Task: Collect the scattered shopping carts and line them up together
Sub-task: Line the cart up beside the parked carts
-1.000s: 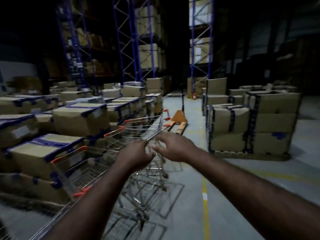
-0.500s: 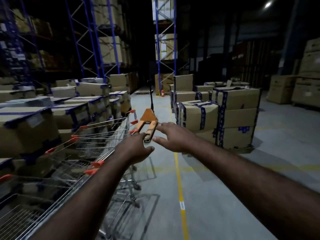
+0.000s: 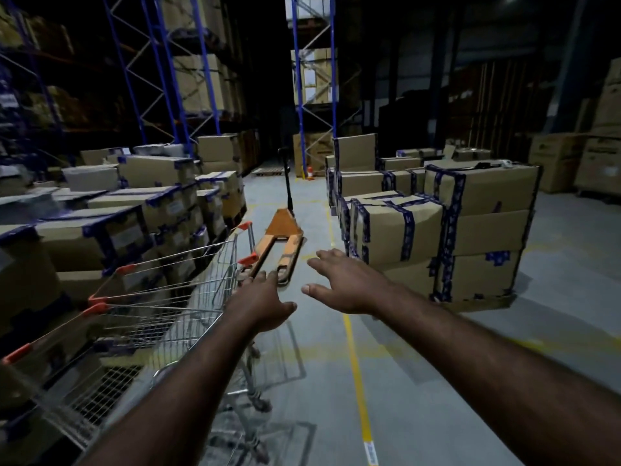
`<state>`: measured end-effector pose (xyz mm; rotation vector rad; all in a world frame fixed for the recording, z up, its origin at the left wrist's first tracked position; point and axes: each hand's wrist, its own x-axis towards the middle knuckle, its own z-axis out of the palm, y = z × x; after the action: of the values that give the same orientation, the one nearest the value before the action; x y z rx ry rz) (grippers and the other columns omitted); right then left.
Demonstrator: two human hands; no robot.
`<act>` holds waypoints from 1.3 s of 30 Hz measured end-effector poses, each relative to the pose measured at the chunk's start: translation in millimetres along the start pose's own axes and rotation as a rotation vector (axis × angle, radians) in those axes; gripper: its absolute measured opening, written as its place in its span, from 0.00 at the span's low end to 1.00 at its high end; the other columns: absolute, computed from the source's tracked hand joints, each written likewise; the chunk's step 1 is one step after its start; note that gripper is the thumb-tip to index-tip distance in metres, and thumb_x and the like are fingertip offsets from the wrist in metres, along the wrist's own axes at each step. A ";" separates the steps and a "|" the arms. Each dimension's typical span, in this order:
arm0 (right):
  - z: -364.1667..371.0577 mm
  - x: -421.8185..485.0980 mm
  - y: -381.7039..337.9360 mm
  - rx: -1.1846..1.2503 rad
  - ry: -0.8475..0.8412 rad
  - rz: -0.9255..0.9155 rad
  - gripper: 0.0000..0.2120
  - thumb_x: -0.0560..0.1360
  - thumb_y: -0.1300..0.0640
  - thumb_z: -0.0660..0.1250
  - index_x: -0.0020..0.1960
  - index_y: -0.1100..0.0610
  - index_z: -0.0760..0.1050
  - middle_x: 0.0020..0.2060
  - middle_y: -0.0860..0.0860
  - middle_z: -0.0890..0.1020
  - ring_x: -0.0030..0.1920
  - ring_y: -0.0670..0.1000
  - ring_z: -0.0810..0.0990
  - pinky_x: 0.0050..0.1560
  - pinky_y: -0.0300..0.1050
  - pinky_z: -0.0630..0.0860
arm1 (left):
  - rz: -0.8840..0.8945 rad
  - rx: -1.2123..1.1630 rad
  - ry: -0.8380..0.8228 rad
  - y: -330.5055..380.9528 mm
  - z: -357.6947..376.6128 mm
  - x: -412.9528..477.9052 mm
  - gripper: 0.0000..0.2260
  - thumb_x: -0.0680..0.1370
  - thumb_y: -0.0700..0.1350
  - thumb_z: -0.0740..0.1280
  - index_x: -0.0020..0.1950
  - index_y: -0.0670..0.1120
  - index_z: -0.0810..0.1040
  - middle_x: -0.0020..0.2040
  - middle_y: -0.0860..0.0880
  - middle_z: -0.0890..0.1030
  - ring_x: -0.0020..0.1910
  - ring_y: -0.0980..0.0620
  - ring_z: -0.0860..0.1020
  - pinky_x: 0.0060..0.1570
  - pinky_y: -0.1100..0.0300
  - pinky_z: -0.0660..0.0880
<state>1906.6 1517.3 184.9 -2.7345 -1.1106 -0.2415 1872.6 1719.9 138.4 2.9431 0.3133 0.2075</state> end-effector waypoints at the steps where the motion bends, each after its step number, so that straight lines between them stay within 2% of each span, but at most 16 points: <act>1: 7.3 21.7 14.9 -0.010 -0.005 -0.008 0.32 0.82 0.37 0.57 0.80 0.53 0.60 0.80 0.54 0.61 0.79 0.55 0.58 0.74 0.58 0.63 | -0.010 0.002 0.004 -0.2 5.7 23.3 0.41 0.74 0.66 0.66 0.81 0.51 0.57 0.80 0.47 0.62 0.76 0.43 0.63 0.68 0.40 0.70; 5: 33.5 115.9 73.5 -0.010 0.000 -0.075 0.32 0.82 0.36 0.57 0.81 0.50 0.60 0.80 0.54 0.61 0.79 0.56 0.58 0.73 0.59 0.64 | -0.058 -0.002 0.022 -5.0 27.9 120.4 0.39 0.75 0.64 0.67 0.80 0.49 0.58 0.80 0.47 0.61 0.76 0.43 0.64 0.68 0.43 0.70; 8: 44.0 188.4 109.4 0.010 -0.018 -0.129 0.31 0.82 0.36 0.58 0.79 0.50 0.62 0.79 0.54 0.63 0.79 0.56 0.59 0.72 0.60 0.65 | -0.139 -0.023 0.010 -9.8 34.2 186.6 0.39 0.75 0.64 0.68 0.81 0.50 0.58 0.79 0.46 0.64 0.75 0.44 0.65 0.68 0.44 0.71; 13: 58.9 300.9 146.6 -0.017 -0.069 -0.230 0.31 0.82 0.36 0.58 0.79 0.52 0.64 0.77 0.54 0.67 0.76 0.56 0.62 0.69 0.61 0.67 | -0.236 -0.071 -0.003 -29.0 41.0 278.5 0.36 0.73 0.64 0.68 0.76 0.49 0.66 0.74 0.46 0.71 0.71 0.44 0.70 0.65 0.46 0.73; 18: 94.7 398.2 165.5 -0.045 -0.089 -0.354 0.30 0.81 0.36 0.59 0.78 0.52 0.66 0.74 0.54 0.70 0.74 0.57 0.66 0.66 0.57 0.70 | -0.357 -0.081 -0.027 -59.5 59.7 351.4 0.32 0.73 0.63 0.68 0.73 0.49 0.68 0.69 0.45 0.74 0.68 0.43 0.72 0.63 0.45 0.74; 22: 138.1 490.0 176.0 -0.029 -0.100 -0.423 0.30 0.81 0.37 0.59 0.77 0.52 0.67 0.75 0.53 0.70 0.74 0.55 0.66 0.66 0.57 0.70 | -0.430 -0.120 -0.038 -97.6 86.3 420.6 0.33 0.73 0.63 0.67 0.74 0.48 0.68 0.71 0.44 0.73 0.68 0.43 0.72 0.63 0.45 0.74; 26: 180.4 572.0 184.0 -0.071 -0.186 -0.480 0.29 0.82 0.36 0.58 0.77 0.52 0.67 0.75 0.53 0.70 0.73 0.55 0.68 0.67 0.55 0.71 | -0.506 -0.163 -0.058 -135.0 115.8 486.5 0.31 0.72 0.64 0.66 0.70 0.47 0.72 0.68 0.43 0.76 0.65 0.42 0.75 0.61 0.47 0.75; 29: 209.0 624.2 189.3 -0.079 -0.222 -0.511 0.30 0.81 0.36 0.58 0.77 0.52 0.67 0.75 0.53 0.71 0.73 0.55 0.69 0.67 0.55 0.71 | -0.558 -0.202 -0.087 -154.9 139.6 526.3 0.32 0.73 0.63 0.66 0.71 0.46 0.71 0.68 0.42 0.76 0.65 0.42 0.75 0.61 0.47 0.75; 32: 237.3 672.1 194.2 -0.073 -0.276 -0.538 0.31 0.81 0.36 0.59 0.78 0.52 0.67 0.75 0.54 0.72 0.74 0.56 0.69 0.69 0.55 0.71 | -0.641 -0.224 -0.102 -166.7 162.7 555.5 0.33 0.74 0.63 0.67 0.74 0.46 0.68 0.70 0.43 0.74 0.67 0.41 0.73 0.62 0.44 0.75; 34: 258.6 707.6 198.2 -0.100 -0.305 -0.568 0.30 0.81 0.36 0.59 0.78 0.51 0.67 0.75 0.54 0.72 0.74 0.56 0.69 0.69 0.57 0.71 | -0.689 -0.205 -0.106 -176.3 177.3 577.6 0.33 0.73 0.64 0.66 0.73 0.47 0.69 0.70 0.43 0.73 0.68 0.41 0.72 0.62 0.43 0.74; 37: 295.7 762.2 201.0 -0.116 -0.336 -0.637 0.30 0.81 0.38 0.59 0.78 0.51 0.67 0.75 0.54 0.71 0.75 0.57 0.68 0.71 0.59 0.69 | -0.765 -0.220 -0.104 -188.8 199.8 609.9 0.33 0.71 0.67 0.64 0.69 0.47 0.72 0.67 0.42 0.74 0.63 0.40 0.75 0.58 0.42 0.77; 39: 319.8 798.7 203.9 -0.118 -0.353 -0.685 0.29 0.81 0.38 0.59 0.77 0.51 0.68 0.75 0.54 0.71 0.75 0.57 0.68 0.71 0.59 0.68 | -0.831 -0.259 -0.109 -188.1 214.9 627.9 0.35 0.71 0.68 0.65 0.70 0.48 0.70 0.68 0.42 0.74 0.64 0.40 0.75 0.59 0.43 0.76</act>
<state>2641.2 1983.0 26.1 -2.4363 -2.1688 0.1031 2477.2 2005.3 -31.3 2.3169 1.3149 -0.0304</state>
